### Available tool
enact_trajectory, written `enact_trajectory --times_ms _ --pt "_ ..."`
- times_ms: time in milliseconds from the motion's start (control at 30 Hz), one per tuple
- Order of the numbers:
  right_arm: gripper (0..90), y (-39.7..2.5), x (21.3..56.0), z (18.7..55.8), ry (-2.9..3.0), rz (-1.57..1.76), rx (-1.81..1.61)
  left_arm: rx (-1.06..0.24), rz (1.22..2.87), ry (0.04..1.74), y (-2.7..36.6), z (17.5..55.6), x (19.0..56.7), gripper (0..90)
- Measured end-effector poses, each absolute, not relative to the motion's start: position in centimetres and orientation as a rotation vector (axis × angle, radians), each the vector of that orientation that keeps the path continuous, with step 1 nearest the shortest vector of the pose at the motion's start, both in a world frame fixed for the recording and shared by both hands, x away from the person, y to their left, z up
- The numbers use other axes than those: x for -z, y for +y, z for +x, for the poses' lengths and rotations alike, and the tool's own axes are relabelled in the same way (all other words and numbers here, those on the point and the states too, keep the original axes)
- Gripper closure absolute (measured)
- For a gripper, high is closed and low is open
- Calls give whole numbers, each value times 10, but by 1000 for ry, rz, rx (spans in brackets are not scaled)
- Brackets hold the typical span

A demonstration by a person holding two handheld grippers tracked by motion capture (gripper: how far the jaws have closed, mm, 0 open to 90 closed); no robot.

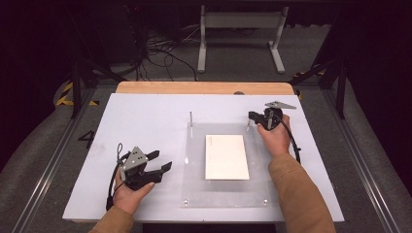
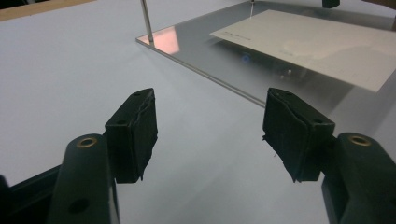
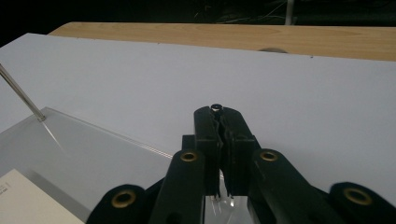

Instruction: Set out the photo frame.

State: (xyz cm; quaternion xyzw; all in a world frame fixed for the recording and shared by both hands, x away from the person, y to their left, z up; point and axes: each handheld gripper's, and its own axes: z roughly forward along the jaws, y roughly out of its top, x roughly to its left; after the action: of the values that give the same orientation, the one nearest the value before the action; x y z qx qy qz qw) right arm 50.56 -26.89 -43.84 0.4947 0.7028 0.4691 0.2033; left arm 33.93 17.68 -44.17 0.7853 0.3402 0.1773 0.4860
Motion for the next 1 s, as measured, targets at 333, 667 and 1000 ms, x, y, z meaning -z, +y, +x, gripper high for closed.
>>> enact_trajectory --times_ms 333,667,1000 --pt "856 -271 439 516 1953 1460 -1353 -477 1942 769 177 337 443 259" --pt "856 -273 440 521 1948 1498 -1377 -450 1944 717 179 333 443 216" --pt "855 -274 441 523 1952 1511 -1394 -483 1904 588 166 321 433 145"
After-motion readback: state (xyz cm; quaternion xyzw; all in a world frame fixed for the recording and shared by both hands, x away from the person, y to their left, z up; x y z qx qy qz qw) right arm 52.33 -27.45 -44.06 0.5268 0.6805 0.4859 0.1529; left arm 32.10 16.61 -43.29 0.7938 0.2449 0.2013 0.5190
